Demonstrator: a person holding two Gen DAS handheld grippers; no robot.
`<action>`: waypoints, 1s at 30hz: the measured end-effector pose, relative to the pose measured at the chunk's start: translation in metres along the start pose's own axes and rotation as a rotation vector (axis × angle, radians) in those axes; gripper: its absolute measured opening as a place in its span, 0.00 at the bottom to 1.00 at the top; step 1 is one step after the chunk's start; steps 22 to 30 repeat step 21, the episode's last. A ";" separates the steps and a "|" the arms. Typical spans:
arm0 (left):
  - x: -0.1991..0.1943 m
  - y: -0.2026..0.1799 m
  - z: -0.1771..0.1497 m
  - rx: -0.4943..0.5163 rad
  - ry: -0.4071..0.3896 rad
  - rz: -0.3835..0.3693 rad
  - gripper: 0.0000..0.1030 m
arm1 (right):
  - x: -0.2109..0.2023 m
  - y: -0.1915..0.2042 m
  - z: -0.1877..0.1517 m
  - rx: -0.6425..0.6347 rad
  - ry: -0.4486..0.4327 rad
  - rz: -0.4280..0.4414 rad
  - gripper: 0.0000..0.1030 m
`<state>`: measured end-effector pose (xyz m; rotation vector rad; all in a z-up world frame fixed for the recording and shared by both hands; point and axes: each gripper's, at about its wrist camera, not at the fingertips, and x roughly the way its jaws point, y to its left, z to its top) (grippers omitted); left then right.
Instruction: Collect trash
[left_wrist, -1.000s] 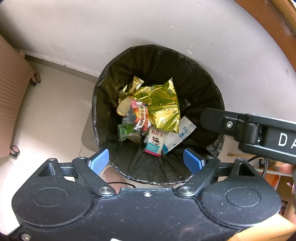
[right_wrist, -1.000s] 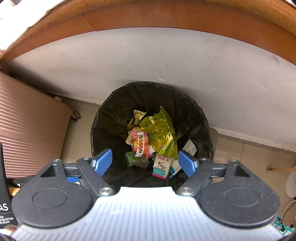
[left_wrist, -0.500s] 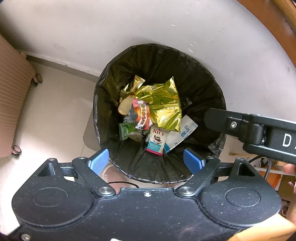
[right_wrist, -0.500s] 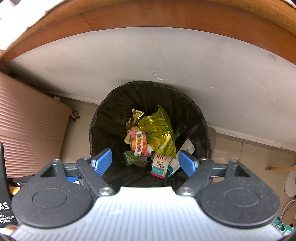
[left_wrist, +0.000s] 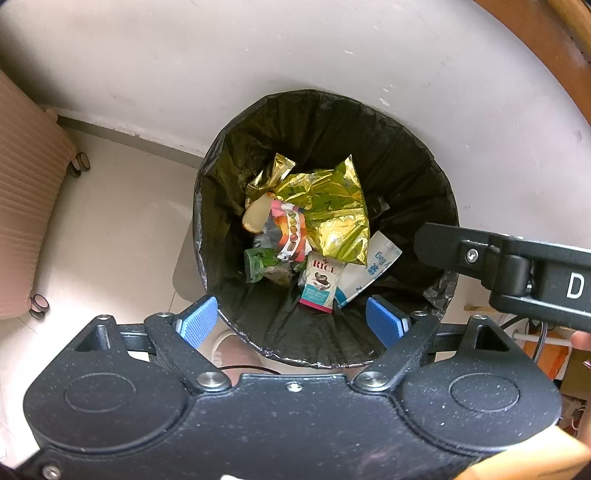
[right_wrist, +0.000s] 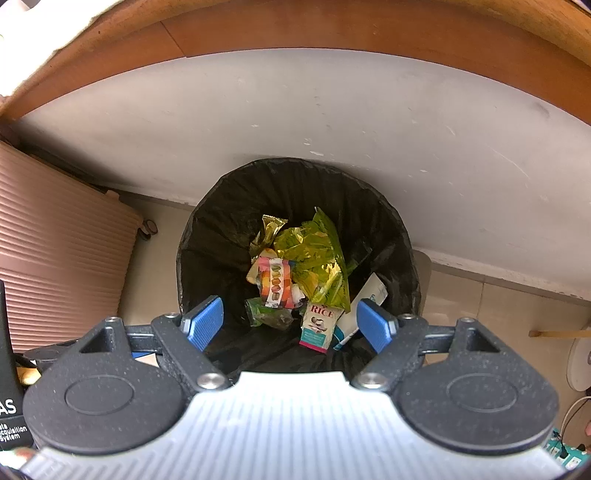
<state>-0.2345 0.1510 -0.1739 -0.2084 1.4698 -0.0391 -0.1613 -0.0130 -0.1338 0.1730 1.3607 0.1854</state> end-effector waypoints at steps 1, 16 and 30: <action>0.000 0.000 0.000 0.001 0.000 0.000 0.84 | 0.000 0.000 0.000 0.000 0.000 0.000 0.85; -0.001 0.003 -0.001 -0.005 0.005 -0.005 0.84 | 0.000 -0.002 -0.002 0.002 0.002 -0.004 0.85; -0.005 0.002 -0.002 0.007 -0.002 -0.012 0.84 | -0.002 -0.002 -0.005 0.005 -0.002 -0.009 0.85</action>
